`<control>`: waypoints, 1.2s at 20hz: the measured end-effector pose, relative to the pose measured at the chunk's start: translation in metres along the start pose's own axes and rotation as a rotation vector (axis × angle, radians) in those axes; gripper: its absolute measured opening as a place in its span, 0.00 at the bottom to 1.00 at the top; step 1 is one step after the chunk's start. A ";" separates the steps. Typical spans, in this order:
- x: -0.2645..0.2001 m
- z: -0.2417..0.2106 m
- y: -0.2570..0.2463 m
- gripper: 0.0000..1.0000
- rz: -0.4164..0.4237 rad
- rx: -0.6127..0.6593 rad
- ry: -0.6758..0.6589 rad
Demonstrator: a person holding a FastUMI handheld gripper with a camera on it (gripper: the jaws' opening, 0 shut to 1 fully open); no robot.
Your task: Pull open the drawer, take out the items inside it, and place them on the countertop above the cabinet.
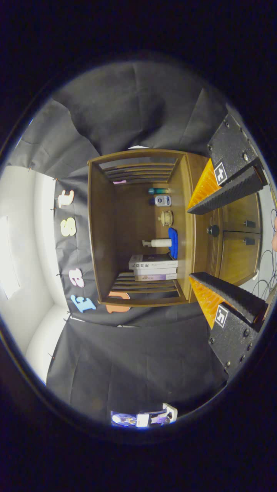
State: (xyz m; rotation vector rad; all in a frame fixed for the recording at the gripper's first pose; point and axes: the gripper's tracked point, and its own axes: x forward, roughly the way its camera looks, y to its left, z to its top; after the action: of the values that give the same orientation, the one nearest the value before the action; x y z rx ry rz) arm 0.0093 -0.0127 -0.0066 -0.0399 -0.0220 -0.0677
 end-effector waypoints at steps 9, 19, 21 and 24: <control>0.057 -0.049 -0.023 0.98 -0.042 0.001 0.091; 0.146 -0.108 -0.042 0.97 -0.070 -0.033 0.182; 0.161 -0.121 -0.044 0.94 -0.077 -0.041 0.203; 0.182 -0.136 -0.049 0.88 -0.086 -0.052 0.230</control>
State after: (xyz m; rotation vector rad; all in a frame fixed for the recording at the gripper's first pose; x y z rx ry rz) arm 0.1900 -0.0792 -0.1366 -0.0828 0.2082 -0.1585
